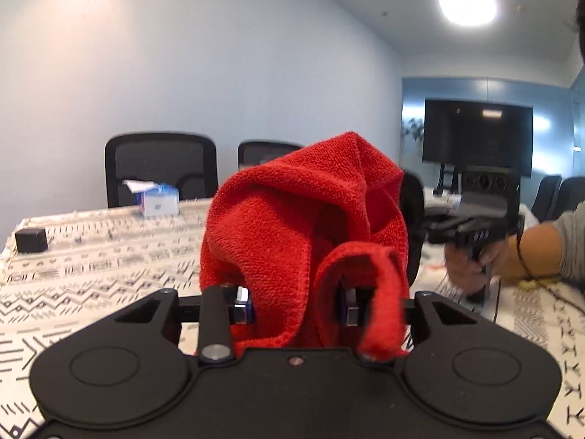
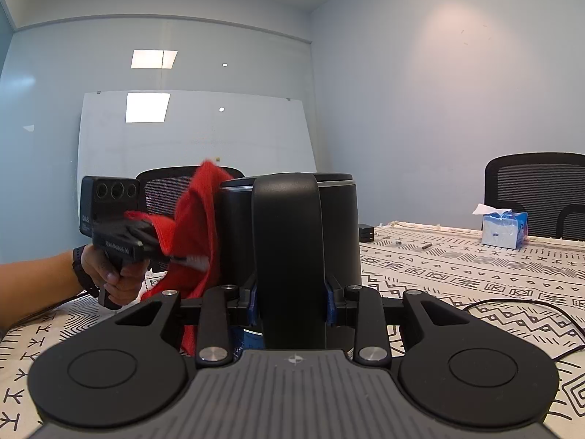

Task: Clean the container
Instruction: 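Lift the kettle with the right gripper while the left gripper wipes it with the towel, then rub the red towel over the kettle side with the left gripper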

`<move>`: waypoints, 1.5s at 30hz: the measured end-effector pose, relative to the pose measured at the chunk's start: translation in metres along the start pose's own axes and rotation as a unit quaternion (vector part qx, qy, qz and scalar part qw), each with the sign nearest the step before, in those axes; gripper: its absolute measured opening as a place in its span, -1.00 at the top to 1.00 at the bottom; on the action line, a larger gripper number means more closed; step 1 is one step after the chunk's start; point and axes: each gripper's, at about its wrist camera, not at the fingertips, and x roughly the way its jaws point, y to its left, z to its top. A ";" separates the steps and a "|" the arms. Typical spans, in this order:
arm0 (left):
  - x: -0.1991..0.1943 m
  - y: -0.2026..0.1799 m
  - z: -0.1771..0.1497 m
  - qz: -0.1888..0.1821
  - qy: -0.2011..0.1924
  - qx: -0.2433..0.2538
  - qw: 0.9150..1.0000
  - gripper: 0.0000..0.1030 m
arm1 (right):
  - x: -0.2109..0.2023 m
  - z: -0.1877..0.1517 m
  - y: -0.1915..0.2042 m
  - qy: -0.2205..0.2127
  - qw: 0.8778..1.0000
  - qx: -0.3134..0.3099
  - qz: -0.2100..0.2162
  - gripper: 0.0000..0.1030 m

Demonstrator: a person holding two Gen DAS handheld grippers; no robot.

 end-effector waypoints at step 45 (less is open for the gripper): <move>0.000 -0.012 0.008 0.012 0.003 0.014 1.000 0.18 | 0.003 0.001 -0.008 -0.002 1.000 0.000 -0.003 0.40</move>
